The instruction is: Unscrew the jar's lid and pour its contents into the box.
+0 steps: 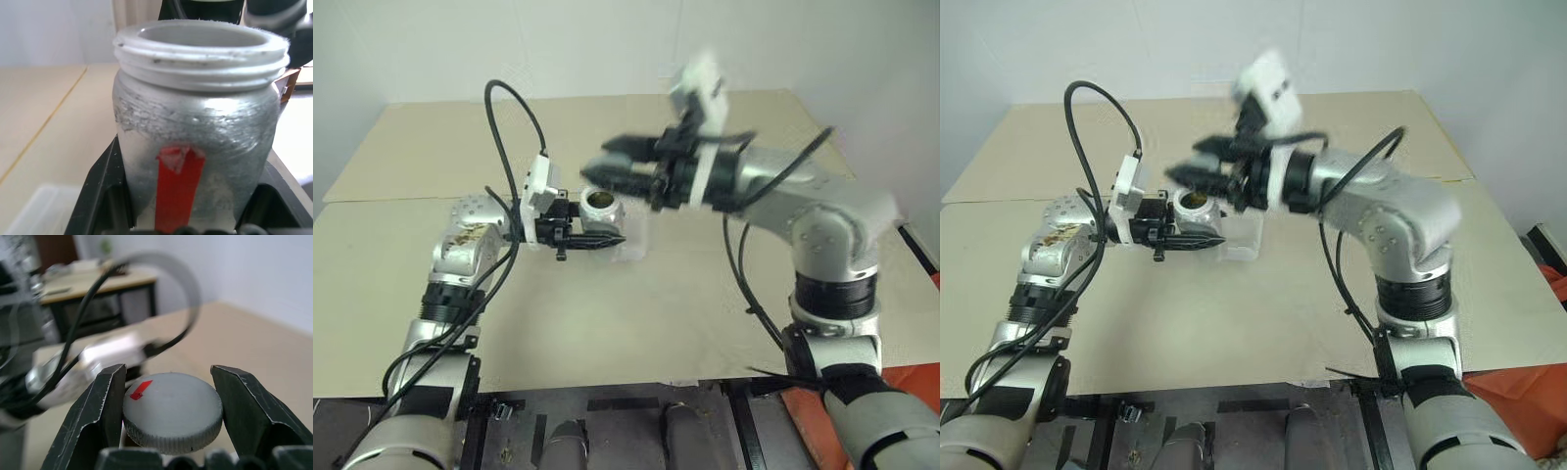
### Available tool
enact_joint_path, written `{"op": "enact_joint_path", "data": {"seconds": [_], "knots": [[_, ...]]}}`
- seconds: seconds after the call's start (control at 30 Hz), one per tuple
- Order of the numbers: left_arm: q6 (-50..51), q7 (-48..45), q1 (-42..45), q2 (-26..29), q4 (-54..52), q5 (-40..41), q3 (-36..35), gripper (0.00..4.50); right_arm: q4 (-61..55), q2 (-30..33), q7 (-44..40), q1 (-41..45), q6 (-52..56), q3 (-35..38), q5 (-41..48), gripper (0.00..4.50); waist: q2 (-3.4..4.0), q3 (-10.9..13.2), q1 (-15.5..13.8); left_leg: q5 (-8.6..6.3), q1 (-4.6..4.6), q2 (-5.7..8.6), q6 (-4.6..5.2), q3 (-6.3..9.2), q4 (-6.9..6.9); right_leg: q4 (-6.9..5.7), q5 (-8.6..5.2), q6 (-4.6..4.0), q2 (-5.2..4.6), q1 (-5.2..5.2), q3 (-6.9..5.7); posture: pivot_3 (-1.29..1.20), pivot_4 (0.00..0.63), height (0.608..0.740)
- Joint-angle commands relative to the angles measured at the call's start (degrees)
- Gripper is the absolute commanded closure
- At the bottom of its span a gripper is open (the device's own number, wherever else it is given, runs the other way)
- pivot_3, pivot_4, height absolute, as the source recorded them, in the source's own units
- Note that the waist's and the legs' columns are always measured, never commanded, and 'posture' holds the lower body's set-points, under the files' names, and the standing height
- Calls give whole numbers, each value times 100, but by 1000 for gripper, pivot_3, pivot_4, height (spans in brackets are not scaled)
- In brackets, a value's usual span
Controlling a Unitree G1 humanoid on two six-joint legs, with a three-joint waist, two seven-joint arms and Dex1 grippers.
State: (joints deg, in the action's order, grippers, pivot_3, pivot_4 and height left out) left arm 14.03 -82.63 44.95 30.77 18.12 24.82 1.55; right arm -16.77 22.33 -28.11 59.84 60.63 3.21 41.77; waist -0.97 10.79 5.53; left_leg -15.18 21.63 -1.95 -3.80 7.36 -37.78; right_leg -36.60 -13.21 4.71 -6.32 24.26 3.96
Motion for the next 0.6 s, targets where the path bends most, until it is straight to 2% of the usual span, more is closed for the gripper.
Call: {"op": "enact_joint_path", "data": {"seconds": [0.03,0.23,0.37,0.6], "knots": [[-35,63,52,161,-96,70,-212,2552,-126,237,209,-185,-126,373,-92,1784,0,0,-13,0,1,0,0,0,1,0,0,0,0,1,0,0,150,740],[69,432,13,376,-130,117,-514,2552,-291,753,469,-1484,-633,283,-872,1784,0,0,-33,0,8,1,1,-3,0,2,0,1,-1,4,-1,0,150,740],[149,822,-4,596,-91,51,-762,2552,-12,700,871,-2730,-1155,-80,-1713,1784,-1,0,1,-1,4,0,2,-5,1,2,0,0,-1,3,1,0,150,740],[174,1469,-280,684,-400,-91,-860,2552,399,552,1263,-3634,-1584,-479,-2604,1784,0,0,0,-1,-1,1,2,-6,2,-2,0,0,0,1,5,0,150,740]]}}
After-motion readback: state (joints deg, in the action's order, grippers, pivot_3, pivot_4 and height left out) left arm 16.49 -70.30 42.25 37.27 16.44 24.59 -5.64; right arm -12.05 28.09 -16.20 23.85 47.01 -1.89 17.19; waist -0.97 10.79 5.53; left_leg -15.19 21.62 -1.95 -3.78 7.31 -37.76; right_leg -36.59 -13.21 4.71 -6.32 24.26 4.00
